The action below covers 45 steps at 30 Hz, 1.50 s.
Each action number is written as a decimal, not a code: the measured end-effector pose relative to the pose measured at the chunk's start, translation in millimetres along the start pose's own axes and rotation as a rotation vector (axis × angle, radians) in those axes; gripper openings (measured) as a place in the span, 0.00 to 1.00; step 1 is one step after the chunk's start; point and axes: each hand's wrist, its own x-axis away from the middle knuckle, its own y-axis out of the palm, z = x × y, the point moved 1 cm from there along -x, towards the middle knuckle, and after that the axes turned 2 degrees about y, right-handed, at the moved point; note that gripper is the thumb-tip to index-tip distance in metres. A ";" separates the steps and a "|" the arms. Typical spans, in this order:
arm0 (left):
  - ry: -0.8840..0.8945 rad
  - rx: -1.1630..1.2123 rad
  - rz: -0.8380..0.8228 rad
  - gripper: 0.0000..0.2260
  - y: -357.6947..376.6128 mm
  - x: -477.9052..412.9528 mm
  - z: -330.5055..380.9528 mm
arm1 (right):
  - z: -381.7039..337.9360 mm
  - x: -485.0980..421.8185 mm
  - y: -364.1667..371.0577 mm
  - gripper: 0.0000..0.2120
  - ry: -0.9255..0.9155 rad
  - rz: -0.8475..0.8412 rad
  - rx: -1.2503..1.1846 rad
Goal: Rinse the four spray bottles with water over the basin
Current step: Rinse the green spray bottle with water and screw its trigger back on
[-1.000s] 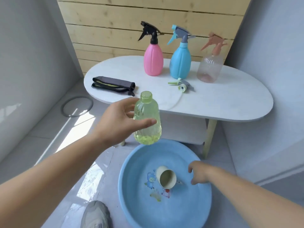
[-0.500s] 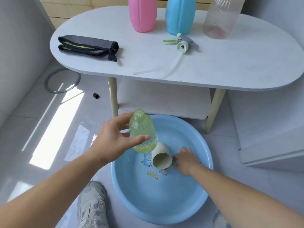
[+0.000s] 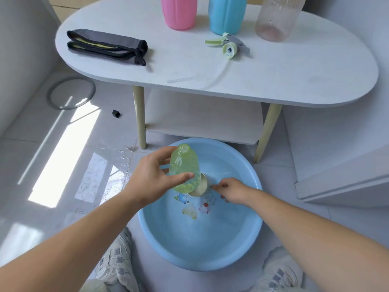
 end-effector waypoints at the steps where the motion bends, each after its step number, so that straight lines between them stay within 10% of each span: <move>1: 0.005 0.000 -0.001 0.25 0.6 0.0 1.0 | -1.0 2.4 -3.3 0.18 0.007 0.004 -0.031; 28: 0.107 -0.065 0.027 0.22 -8.5 18.5 44.4 | -42.2 145.0 -41.8 0.14 -0.749 0.759 1.001; 40: 0.165 -0.085 0.062 0.18 -36.3 16.6 95.1 | -63.4 194.6 -100.9 0.10 -0.407 0.552 0.150; 45: 0.200 -0.011 0.124 0.18 -56.9 6.2 136.9 | -77.4 210.7 -149.0 0.12 -0.369 0.370 -0.578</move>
